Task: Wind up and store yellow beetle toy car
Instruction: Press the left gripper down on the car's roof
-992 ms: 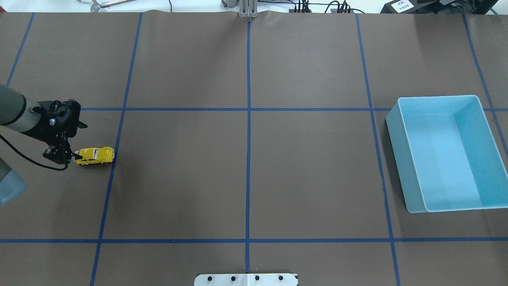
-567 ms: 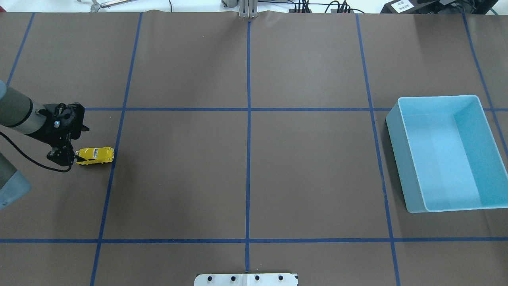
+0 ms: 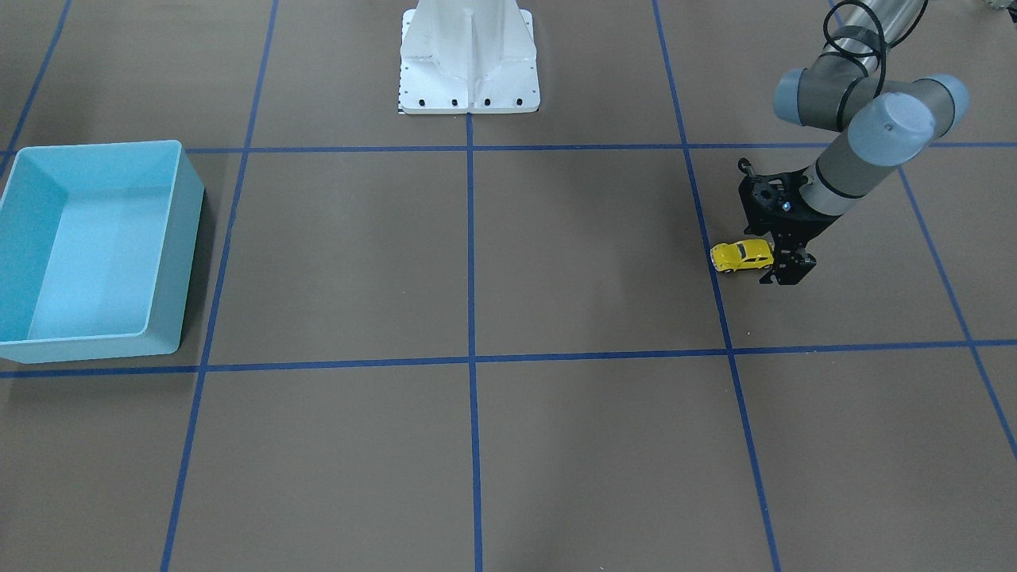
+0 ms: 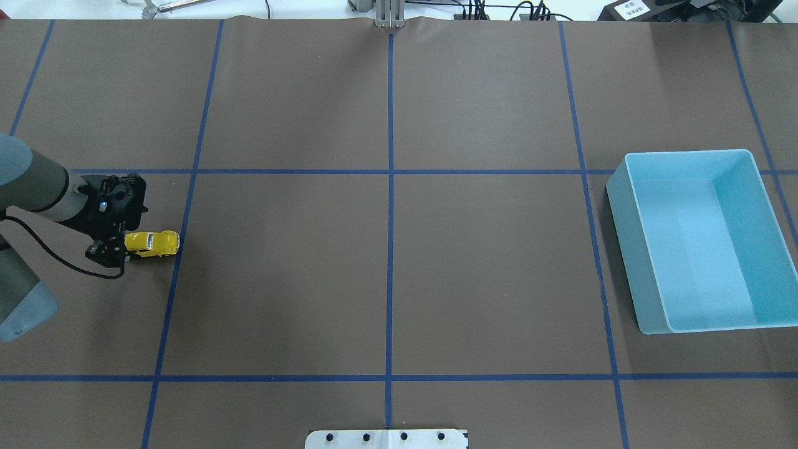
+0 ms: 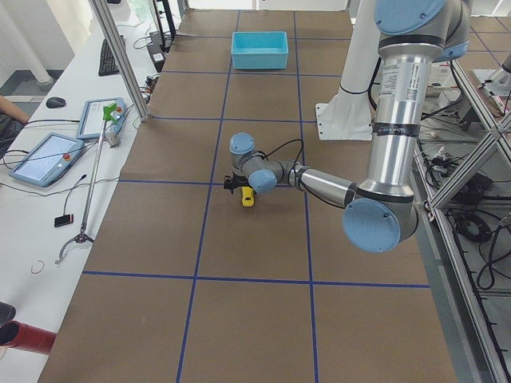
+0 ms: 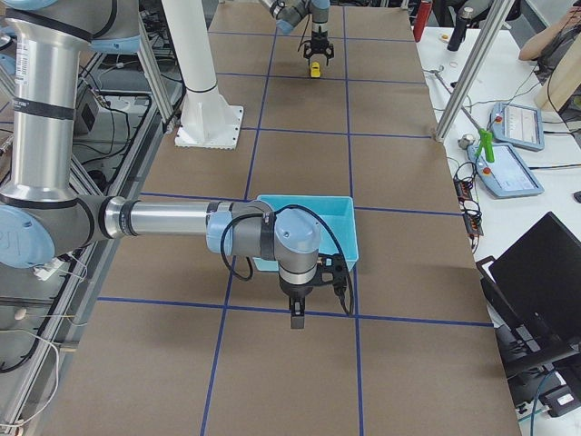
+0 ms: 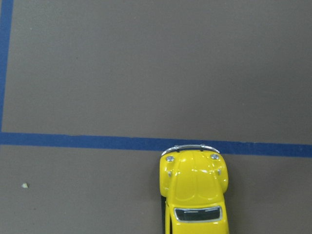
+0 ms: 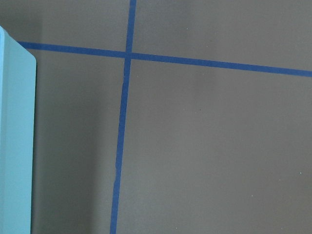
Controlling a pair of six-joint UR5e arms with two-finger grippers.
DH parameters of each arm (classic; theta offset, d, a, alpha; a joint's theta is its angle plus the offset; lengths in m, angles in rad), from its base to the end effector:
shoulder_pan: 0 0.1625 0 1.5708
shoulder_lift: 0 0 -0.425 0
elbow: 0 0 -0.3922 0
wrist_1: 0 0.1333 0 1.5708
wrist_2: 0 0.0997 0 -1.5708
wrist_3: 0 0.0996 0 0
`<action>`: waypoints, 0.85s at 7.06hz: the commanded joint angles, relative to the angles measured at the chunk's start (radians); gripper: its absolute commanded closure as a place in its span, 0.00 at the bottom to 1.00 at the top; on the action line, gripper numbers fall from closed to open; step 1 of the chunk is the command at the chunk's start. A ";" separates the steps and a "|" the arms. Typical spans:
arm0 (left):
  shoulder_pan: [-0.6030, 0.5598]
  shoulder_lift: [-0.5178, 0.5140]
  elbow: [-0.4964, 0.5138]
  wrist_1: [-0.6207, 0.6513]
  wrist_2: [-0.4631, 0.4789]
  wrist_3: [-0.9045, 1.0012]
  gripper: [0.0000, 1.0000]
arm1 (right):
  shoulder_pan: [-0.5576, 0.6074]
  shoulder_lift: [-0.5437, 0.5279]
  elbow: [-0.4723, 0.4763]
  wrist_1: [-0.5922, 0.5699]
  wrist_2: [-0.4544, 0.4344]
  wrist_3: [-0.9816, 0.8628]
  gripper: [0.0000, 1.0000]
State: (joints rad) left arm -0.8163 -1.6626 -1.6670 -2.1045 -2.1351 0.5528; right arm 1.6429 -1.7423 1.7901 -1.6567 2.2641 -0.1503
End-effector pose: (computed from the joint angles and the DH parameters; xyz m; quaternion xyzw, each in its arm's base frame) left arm 0.3216 -0.4590 0.5097 0.3112 0.2933 0.6245 0.6536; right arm 0.0994 -0.4098 0.6429 0.0199 -0.3396 -0.0303 0.9399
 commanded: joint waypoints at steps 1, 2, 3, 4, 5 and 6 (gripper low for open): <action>0.017 0.001 0.000 -0.003 0.000 -0.031 0.05 | 0.000 -0.002 0.000 0.000 0.000 0.000 0.00; 0.020 0.003 0.001 0.000 0.001 -0.034 0.09 | 0.000 -0.008 0.000 0.000 0.000 0.000 0.00; 0.026 0.006 0.004 -0.002 0.001 -0.033 0.13 | 0.000 -0.014 0.000 0.002 0.000 0.000 0.00; 0.026 0.006 0.006 -0.002 0.001 -0.034 0.21 | 0.000 -0.014 0.002 0.002 0.000 0.000 0.00; 0.026 0.006 0.006 0.000 0.001 -0.039 0.36 | 0.000 -0.013 0.002 0.002 0.000 0.000 0.00; 0.026 0.006 0.004 -0.002 0.000 -0.040 0.50 | 0.000 -0.014 0.002 0.002 0.000 0.000 0.00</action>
State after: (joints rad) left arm -0.7906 -1.6569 -1.6621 -2.1054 -2.1341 0.5153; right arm 1.6429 -1.7554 1.7914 -1.6552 2.2642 -0.1503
